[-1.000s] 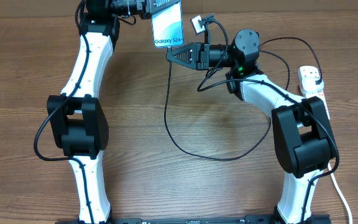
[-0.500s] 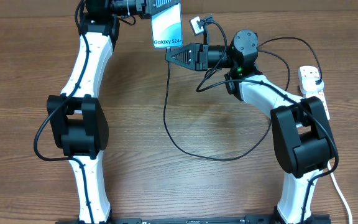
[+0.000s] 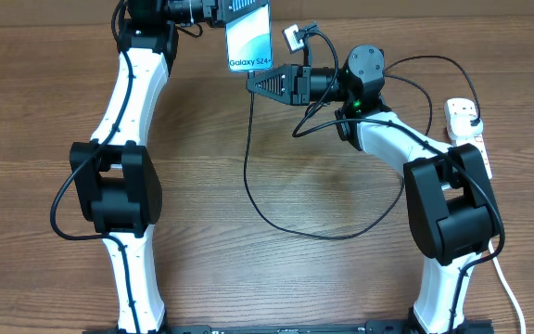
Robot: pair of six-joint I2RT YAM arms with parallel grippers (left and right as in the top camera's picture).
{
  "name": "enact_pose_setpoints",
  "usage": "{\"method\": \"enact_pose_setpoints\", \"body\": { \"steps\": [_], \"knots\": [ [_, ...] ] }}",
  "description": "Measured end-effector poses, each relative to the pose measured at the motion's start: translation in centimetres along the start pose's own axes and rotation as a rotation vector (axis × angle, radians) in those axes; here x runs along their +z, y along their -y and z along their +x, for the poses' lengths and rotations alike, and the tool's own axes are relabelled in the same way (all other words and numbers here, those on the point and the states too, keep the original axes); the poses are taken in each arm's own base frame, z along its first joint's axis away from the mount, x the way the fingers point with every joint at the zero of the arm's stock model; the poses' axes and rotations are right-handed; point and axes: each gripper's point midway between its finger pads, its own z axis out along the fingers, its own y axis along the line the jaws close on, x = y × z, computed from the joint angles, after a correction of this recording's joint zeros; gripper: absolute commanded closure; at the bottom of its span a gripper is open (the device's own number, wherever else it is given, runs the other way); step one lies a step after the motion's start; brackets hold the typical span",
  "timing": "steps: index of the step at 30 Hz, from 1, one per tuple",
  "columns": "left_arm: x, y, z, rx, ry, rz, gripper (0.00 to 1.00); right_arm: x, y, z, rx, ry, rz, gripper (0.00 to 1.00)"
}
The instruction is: Plug charger to phone and switch on socket
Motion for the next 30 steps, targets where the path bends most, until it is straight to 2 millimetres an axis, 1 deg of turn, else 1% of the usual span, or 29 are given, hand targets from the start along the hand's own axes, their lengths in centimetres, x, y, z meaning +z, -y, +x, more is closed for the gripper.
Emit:
{"method": "enact_pose_setpoints", "body": {
  "steps": [5,6,9,11,13,15,17,19,22,26,28,30],
  "knots": [
    [0.0,0.0,0.0,0.000,0.000,0.000,0.96,0.0,-0.1,0.0,0.001,0.004,-0.005,0.96],
    [0.0,0.0,0.0,0.000,0.000,0.000,0.96,0.0,-0.1,0.0,0.004,0.003,-0.004,0.94],
    [0.0,0.0,0.0,0.003,0.000,0.000,0.96,0.0,0.0,0.0,0.014,0.004,-0.004,0.66],
    [0.1,0.2,0.5,0.004,-0.027,0.013,0.96,-0.2,0.1,-0.9,-0.007,0.047,0.008,0.44],
    [0.3,0.4,0.8,0.003,-0.043,0.022,0.96,-0.4,0.3,-1.3,-0.003,0.069,0.019,0.30],
    [0.6,0.5,1.1,0.006,-0.058,0.030,0.96,-0.8,0.5,-1.7,-0.004,0.088,0.029,0.19],
    [0.7,0.6,1.2,0.007,-0.065,0.034,0.96,-1.0,0.6,-2.0,-0.007,0.097,0.033,0.14],
    [0.7,0.6,1.3,0.006,-0.067,0.036,0.96,-1.1,0.7,-2.1,-0.006,0.102,0.036,0.11],
    [0.6,0.6,1.2,0.006,-0.064,0.034,0.96,-1.1,0.7,-2.1,-0.005,0.105,0.037,0.10],
    [-0.5,0.3,0.9,-0.001,-0.053,0.025,0.96,-1.4,0.9,-2.3,0.000,0.110,0.043,0.06],
    [-1.3,0.2,0.7,-0.004,-0.046,0.020,0.96,-2.1,1.6,-2.5,0.031,0.116,0.063,0.05],
    [-2.3,0.0,0.5,-0.004,-0.040,0.014,0.96,-3.4,2.8,-2.8,0.087,0.133,0.098,0.04]
  ]
}}
